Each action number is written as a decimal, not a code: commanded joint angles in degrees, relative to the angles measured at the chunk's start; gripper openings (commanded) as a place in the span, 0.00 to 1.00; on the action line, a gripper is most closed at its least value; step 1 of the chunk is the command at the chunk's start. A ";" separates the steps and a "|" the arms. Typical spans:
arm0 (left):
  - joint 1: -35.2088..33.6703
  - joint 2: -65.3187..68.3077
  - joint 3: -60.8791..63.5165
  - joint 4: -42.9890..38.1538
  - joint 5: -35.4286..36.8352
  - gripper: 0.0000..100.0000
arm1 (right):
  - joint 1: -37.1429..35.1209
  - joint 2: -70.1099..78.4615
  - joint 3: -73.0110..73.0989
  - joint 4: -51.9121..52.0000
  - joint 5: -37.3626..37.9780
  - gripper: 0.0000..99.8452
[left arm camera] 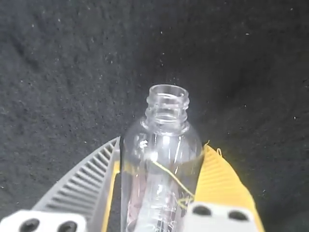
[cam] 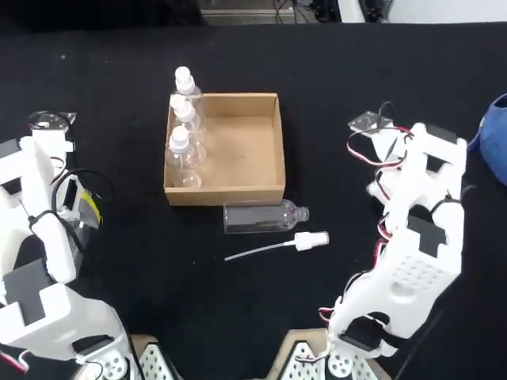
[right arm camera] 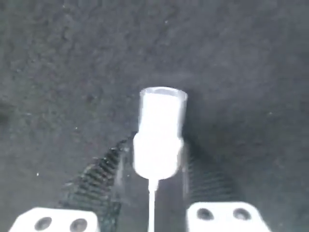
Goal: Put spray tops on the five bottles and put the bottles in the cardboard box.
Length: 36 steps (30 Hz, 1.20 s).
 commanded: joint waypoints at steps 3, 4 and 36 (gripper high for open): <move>0.75 -5.36 -3.12 1.58 1.32 0.03 | 0.62 -11.65 0.66 0.18 -7.30 0.01; 0.57 -7.12 -2.95 1.58 2.11 0.03 | 0.53 -14.20 1.01 0.26 -9.49 0.01; 21.85 -58.46 1.89 -6.24 17.05 0.03 | -12.84 -60.44 -13.67 3.16 -68.04 0.01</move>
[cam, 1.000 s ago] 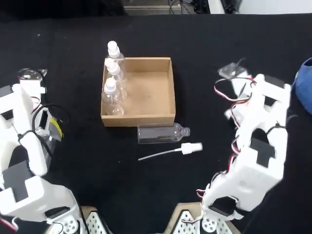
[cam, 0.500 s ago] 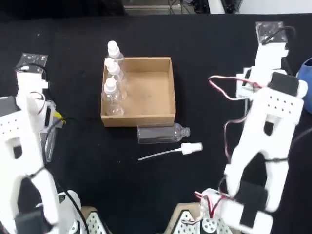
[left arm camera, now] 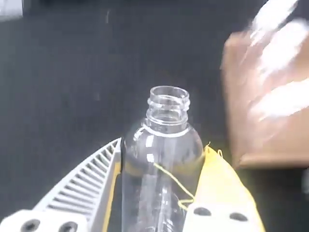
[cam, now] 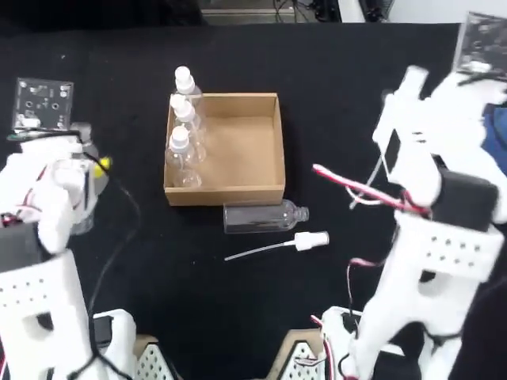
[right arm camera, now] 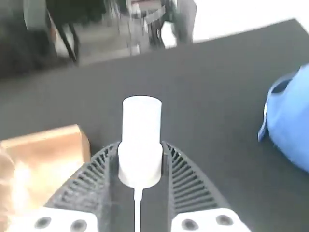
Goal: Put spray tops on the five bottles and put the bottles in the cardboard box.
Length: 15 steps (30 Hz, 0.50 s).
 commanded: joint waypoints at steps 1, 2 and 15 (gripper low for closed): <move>10.33 -5.10 -8.22 -1.32 4.31 0.03 | -0.70 -2.42 -7.52 -1.85 -2.02 0.01; 13.05 -6.07 -9.45 -1.32 5.01 0.03 | -0.70 -2.51 -8.84 -1.85 -2.73 0.01; 47.78 -14.33 4.97 -21.63 6.77 0.03 | -1.58 -2.86 -25.45 -1.67 -14.15 0.01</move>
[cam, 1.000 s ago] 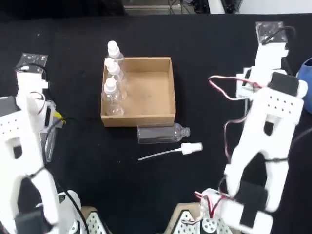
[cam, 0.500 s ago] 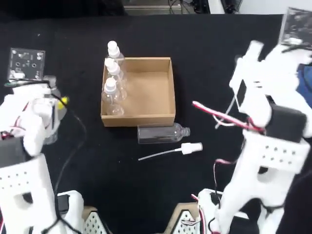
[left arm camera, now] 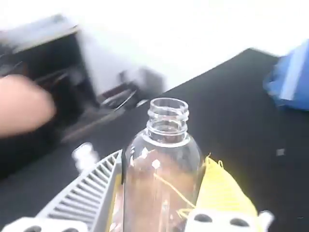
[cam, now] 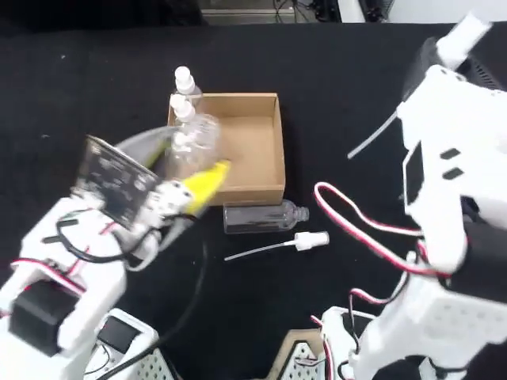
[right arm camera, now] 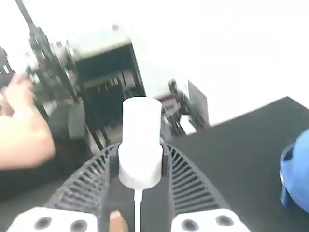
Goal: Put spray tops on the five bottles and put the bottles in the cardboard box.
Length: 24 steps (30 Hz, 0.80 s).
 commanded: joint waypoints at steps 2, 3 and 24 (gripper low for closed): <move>9.45 -2.29 11.91 -18.64 0.70 0.03 | -4.13 -1.98 -6.90 -1.32 -2.99 0.01; 9.98 -2.64 14.46 -22.07 0.79 0.03 | -5.45 -1.98 -7.78 -1.14 -2.90 0.01; 10.15 -13.01 34.15 -34.02 11.43 0.03 | -33.05 -1.45 -0.57 -11.43 7.21 0.01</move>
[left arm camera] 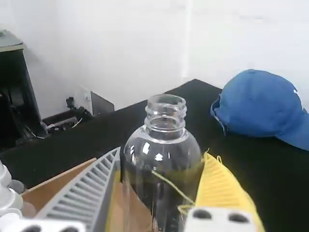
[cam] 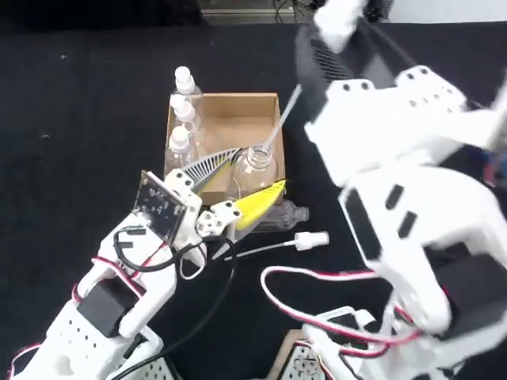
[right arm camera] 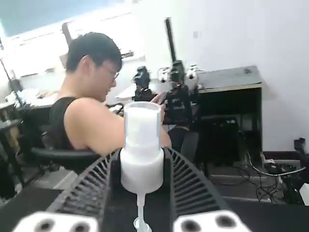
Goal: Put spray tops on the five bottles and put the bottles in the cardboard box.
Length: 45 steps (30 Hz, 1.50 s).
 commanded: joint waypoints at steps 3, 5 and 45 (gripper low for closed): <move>0.13 -3.96 1.27 -1.05 -0.09 0.03 | -4.92 -2.51 4.26 -2.99 1.85 0.01; 0.13 -4.66 1.98 -1.05 -0.09 0.03 | -5.80 -4.00 7.16 -3.52 3.87 0.01; 0.04 -5.01 2.24 -0.70 -0.09 0.03 | -14.95 -22.46 36.35 0.79 15.82 0.19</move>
